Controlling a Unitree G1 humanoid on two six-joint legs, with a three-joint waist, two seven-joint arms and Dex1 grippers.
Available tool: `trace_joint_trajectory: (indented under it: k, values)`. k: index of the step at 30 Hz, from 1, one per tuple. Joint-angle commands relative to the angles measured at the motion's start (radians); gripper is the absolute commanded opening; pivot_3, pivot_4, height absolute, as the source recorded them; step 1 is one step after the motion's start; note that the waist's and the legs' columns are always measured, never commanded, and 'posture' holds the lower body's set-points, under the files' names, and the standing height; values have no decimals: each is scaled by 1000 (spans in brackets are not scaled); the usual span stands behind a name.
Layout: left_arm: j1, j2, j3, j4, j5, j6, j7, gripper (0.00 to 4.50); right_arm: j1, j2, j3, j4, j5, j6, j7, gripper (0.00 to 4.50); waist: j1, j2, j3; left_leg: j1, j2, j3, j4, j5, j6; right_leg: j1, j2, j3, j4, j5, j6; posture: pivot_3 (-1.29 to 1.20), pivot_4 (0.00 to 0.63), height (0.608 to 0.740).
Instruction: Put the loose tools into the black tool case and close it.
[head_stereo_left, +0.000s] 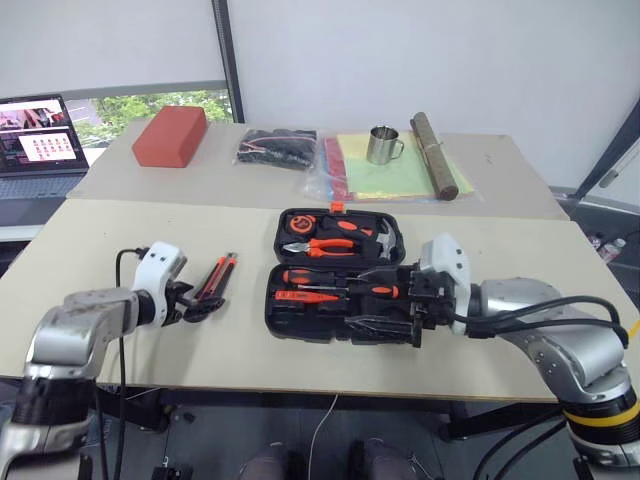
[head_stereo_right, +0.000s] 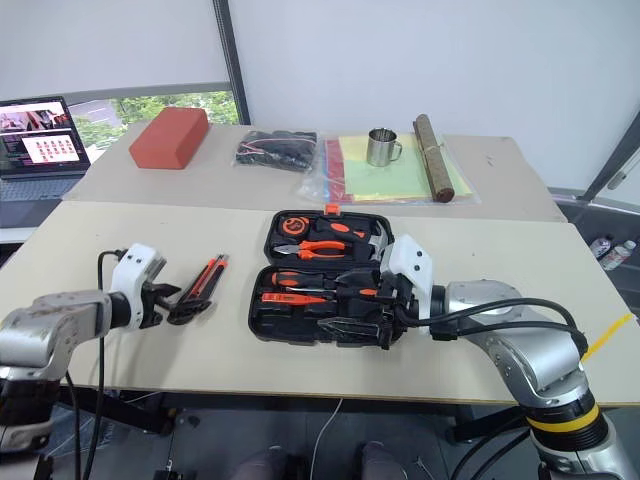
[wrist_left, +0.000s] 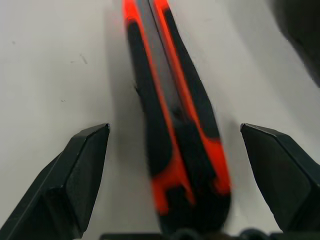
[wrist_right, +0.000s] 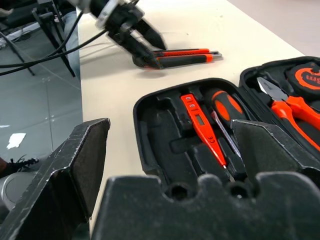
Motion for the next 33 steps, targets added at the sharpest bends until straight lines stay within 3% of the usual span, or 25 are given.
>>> trace_joint_trajectory:
  k: [1, 5, 8, 11, 14, 17, 23, 33]
  values:
    - [-18, 4, -34, 50, 19, -61, -21, 3350, 20, -1, -40, -58, 10, -1, -32, 4500, 0, 0, 0, 1, 0, 0, 0, -1, -1, 0, -1, 0, 0, 0, 0, 0, 150, 736]
    - [-65, 27, -43, 109, 16, -102, -68, 1792, 49, -11, -62, -76, 37, 19, -45, 4500, 4, 0, 0, 1, 0, 0, 0, -3, -6, 0, -3, 1, 0, 0, 0, 0, 150, 736]
    - [-173, 58, -24, 188, -8, -205, -177, 1745, 68, -15, -82, -96, 60, 43, -55, 4500, 5, 0, 0, 0, -1, -1, 0, -3, -6, 0, -3, 1, 0, 0, 0, 0, 150, 736]
    - [-281, 119, -44, 158, -101, -302, -472, 1745, 103, -38, -116, -122, 99, 72, -53, 4500, 5, -2, 1, -2, 0, -1, 1, -3, -6, -1, -3, 0, 0, 0, 0, 0, 150, 736]
    - [-321, 159, -207, 147, -23, -482, -706, 1745, 156, -73, -145, -154, 102, 78, -58, 4500, 3, 0, 0, -7, -1, -1, 2, -3, -5, -4, -2, -3, -1, 0, 0, 0, 150, 736]
    - [-372, 122, -310, 137, -17, -524, -840, 1745, 200, -103, -166, -180, 109, 85, -59, 4500, 2, 4, -2, -1, -4, 3, -2, -2, -3, 0, -2, -4, -1, -2, 3, 0, 150, 736]
    - [-462, -67, -510, 212, 106, -602, -877, 1745, 286, -120, -222, -256, 144, 112, -117, 4500, 4, 2, -1, -3, -1, 2, 2, 1, 3, -1, -1, 0, 0, -4, 7, 0, 150, 736]
    - [-515, -196, -587, 392, 247, -674, -836, 1745, 331, -114, -263, -296, 171, 118, -206, 4500, 4, 2, -1, -6, 2, 0, 4, 2, 5, -3, -1, 1, 0, -1, 2, 0, 150, 736]
